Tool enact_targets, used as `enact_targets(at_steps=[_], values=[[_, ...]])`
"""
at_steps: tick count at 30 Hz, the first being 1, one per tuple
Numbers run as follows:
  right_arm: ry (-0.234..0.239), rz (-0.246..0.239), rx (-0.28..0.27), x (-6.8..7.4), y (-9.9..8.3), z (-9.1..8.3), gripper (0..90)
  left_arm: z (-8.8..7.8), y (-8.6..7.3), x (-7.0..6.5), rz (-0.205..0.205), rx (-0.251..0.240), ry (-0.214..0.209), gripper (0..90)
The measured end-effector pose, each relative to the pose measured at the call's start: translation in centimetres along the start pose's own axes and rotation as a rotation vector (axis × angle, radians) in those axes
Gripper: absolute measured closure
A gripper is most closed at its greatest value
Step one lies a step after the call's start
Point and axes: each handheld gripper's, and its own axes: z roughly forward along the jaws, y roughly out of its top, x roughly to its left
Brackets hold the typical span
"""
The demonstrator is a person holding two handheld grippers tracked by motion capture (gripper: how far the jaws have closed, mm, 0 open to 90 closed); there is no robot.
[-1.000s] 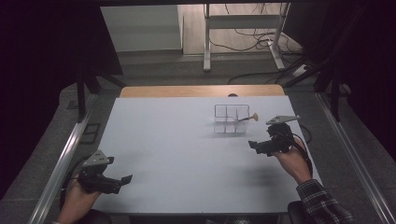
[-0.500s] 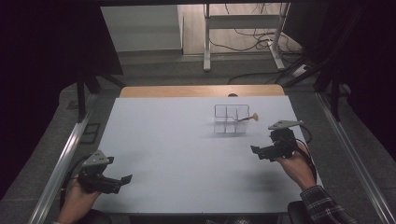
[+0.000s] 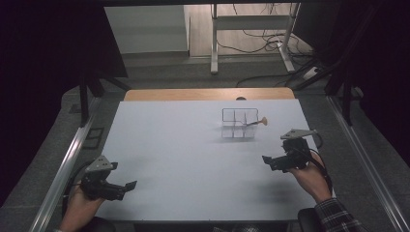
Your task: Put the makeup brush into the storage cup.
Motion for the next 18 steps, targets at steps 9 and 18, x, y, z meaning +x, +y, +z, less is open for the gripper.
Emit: enact_targets(at_steps=[9,18], values=[[0.004,-0.007,0.016,0.2,-0.9,-0.5,0.0,0.0,0.0,0.0,-0.006,-0.002,0.000,0.0],[-0.001,-0.010,0.027,0.3,-1.7,-1.2,0.0,0.0,0.0,0.1,-0.011,-0.004,-0.002,0.0]])
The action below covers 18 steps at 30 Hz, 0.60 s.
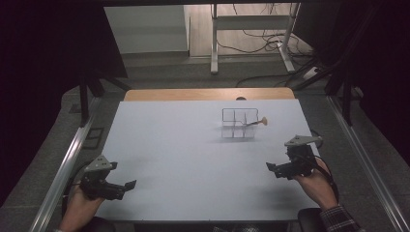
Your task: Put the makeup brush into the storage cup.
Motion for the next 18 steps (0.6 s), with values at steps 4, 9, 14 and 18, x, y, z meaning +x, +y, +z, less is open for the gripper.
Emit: enact_targets(at_steps=[4,9,14,18], values=[[-0.003,0.004,0.002,0.0,-0.3,-0.2,0.0,0.0,0.0,0.0,-0.001,0.003,-0.002,0.0],[-0.013,-0.004,0.013,-0.1,-0.9,-0.5,0.0,0.1,0.0,0.0,-0.002,0.003,-0.002,0.0],[-0.017,-0.009,0.033,-0.1,-1.5,-0.7,0.0,0.1,0.0,0.0,-0.002,0.006,-0.003,0.0],[-0.023,-0.006,0.036,-0.1,-1.9,-1.0,0.0,0.1,0.0,0.0,-0.002,0.007,-0.002,0.0]])
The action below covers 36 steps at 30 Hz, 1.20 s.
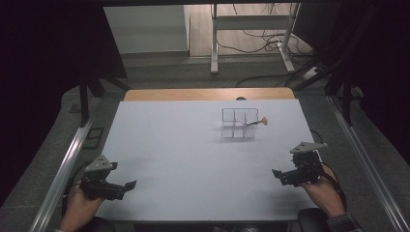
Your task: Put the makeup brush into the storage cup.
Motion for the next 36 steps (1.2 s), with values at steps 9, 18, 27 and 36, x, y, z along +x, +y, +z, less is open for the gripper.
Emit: enact_targets(at_steps=[9,18,27,36], values=[[0.004,0.025,0.013,-0.4,-1.2,-0.6,0.0,0.0,0.0,0.0,-0.001,0.003,0.000,0.0],[0.000,0.046,0.025,-0.7,-2.1,-1.0,0.0,0.1,0.0,0.0,-0.001,0.006,-0.002,0.0],[-0.003,0.068,0.038,-0.8,-3.0,-1.3,0.0,0.2,-0.1,0.0,0.001,0.020,-0.002,0.0],[0.004,0.098,0.052,-1.0,-3.8,-1.4,0.0,0.3,0.0,0.0,0.000,0.024,-0.004,0.0]])
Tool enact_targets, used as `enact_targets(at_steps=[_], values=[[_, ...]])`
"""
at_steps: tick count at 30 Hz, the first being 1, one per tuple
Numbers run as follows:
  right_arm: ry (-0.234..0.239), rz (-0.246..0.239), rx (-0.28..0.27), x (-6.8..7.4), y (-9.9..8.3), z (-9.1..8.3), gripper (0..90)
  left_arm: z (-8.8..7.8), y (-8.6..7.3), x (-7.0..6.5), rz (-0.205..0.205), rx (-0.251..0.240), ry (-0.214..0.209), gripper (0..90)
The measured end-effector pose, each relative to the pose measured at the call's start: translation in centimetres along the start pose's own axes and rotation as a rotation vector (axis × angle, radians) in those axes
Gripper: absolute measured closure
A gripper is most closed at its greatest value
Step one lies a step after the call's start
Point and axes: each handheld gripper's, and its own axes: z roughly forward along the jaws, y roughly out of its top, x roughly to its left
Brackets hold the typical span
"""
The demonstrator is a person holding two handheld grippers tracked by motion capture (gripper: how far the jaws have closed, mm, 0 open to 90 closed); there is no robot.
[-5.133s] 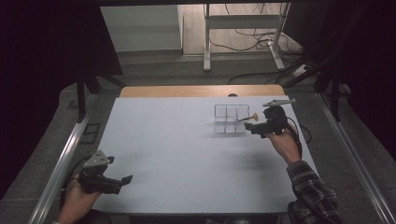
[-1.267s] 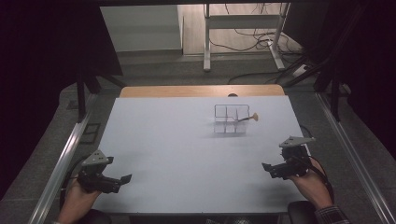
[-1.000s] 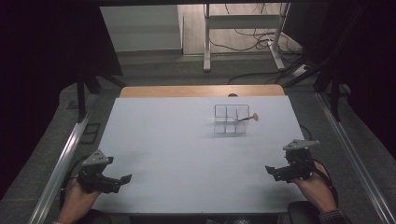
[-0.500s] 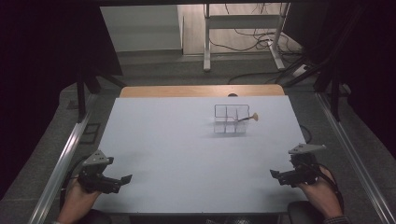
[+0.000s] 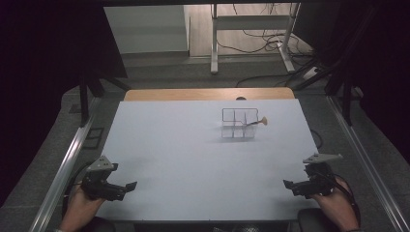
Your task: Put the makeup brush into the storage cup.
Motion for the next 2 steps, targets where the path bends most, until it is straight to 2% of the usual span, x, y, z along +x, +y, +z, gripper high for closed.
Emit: enact_targets(at_steps=[2], values=[[-0.001,-0.003,-0.001,-0.02,-0.01,0.02,0.0,0.04,0.05,0.00,-0.001,-0.004,-0.001,0.0]])
